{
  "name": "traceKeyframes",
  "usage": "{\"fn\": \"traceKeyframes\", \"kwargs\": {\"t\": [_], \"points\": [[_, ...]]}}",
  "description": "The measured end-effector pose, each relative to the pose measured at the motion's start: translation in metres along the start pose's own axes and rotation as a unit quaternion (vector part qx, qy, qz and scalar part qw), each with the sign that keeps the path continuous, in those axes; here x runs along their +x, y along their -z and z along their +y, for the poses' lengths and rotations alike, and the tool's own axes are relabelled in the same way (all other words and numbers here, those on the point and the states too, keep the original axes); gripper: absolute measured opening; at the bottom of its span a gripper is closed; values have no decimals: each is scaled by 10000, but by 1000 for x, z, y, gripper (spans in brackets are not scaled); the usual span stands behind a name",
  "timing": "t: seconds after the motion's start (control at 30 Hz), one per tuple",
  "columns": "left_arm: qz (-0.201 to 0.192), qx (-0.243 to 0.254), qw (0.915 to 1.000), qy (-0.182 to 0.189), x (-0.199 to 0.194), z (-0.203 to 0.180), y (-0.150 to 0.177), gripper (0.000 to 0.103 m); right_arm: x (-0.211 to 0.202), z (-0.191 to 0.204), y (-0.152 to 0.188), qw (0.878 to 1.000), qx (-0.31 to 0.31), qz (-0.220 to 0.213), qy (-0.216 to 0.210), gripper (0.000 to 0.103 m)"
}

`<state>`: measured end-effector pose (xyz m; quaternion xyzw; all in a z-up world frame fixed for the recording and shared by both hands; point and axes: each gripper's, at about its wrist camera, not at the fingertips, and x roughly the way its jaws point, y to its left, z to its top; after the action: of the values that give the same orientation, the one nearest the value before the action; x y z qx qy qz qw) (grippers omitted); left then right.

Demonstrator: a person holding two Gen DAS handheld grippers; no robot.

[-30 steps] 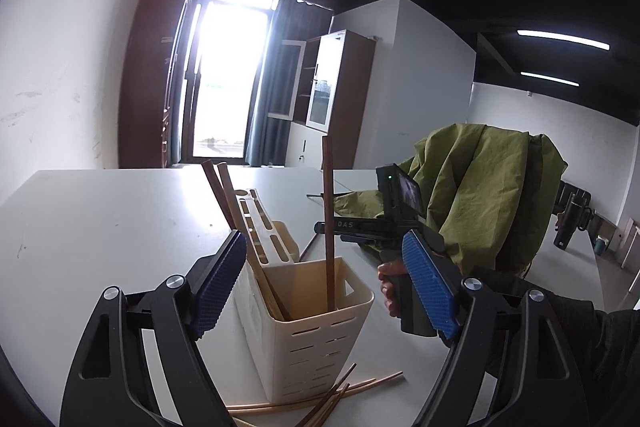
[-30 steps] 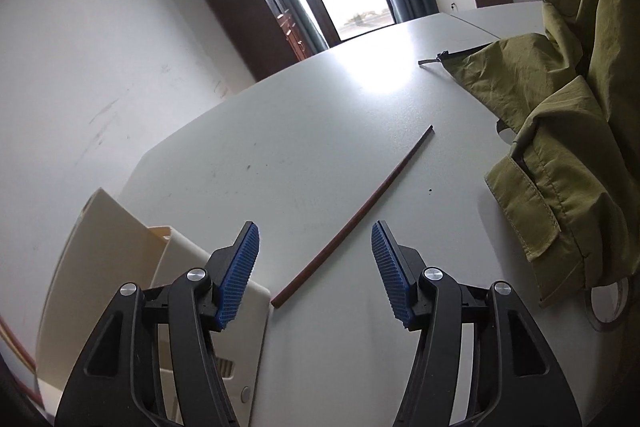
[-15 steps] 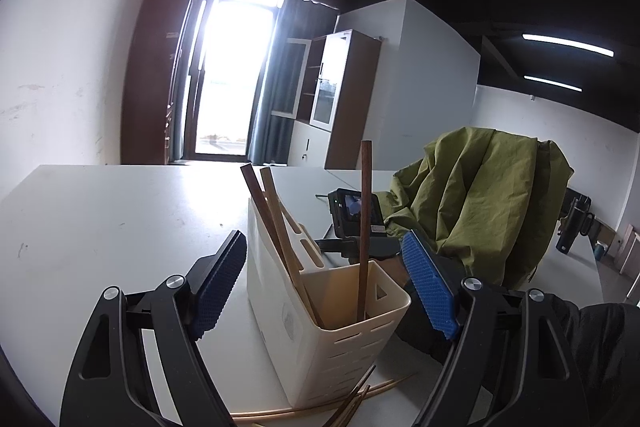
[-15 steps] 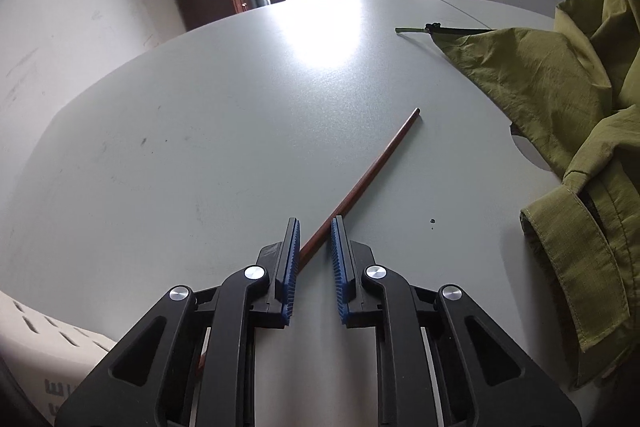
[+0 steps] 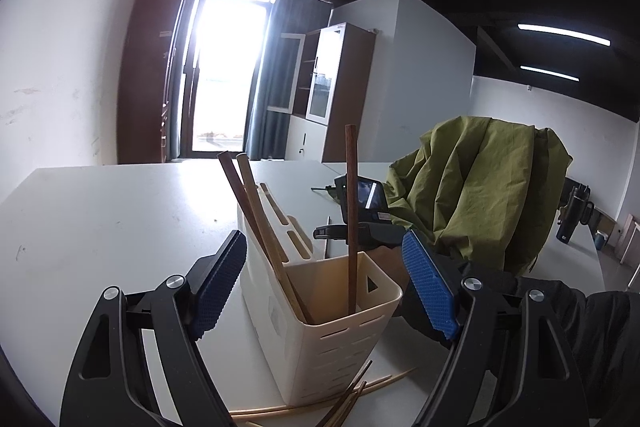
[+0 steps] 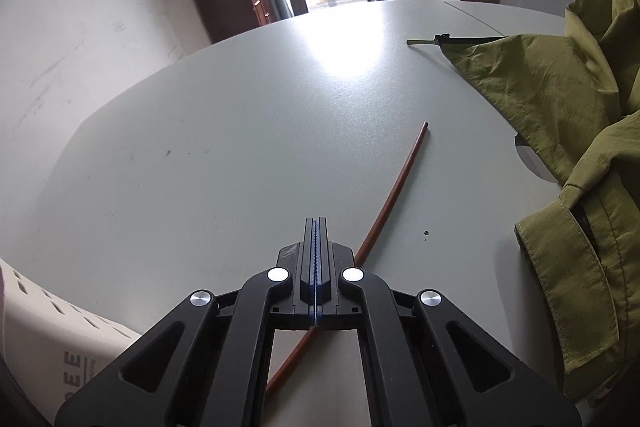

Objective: Organize utensils

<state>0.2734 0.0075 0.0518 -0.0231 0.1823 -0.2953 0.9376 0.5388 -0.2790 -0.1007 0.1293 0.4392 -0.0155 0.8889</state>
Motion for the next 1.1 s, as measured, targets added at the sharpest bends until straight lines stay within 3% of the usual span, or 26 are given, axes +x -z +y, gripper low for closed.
{"fn": "traceKeyframes", "kwargs": {"t": [0.27, 0.47, 0.53, 0.6, 0.7, 0.93, 1.1], "points": [[52, 30, 10000, 14, 1, -4, 0, 79, -3, -13, -11, 9980, 171, 493, 364, 1], [129, 355, 9991, 211, -2, -25, 3, 83, 7, -16, -6, 9936, 83, 775, 823, 3], [223, 384, 9985, 305, -2, -34, 8, 84, 6, -19, -3, 9938, 74, 752, 822, 14], [424, 509, 9972, 344, 0, -46, 22, 86, 3, -22, -2, 9935, 74, 704, 895, 37], [803, 1133, 9903, 26, -3, -64, 52, 86, -11, -27, -2, 9959, 118, 459, 767, 38], [1823, 2040, 9604, -533, -9, -52, 110, 86, -24, -45, -1, 9950, 2, 468, 881, 38], [1915, 2024, 9593, -461, -9, -45, 122, 86, -27, -62, 5, 9932, -154, 793, 843, 38]]}}
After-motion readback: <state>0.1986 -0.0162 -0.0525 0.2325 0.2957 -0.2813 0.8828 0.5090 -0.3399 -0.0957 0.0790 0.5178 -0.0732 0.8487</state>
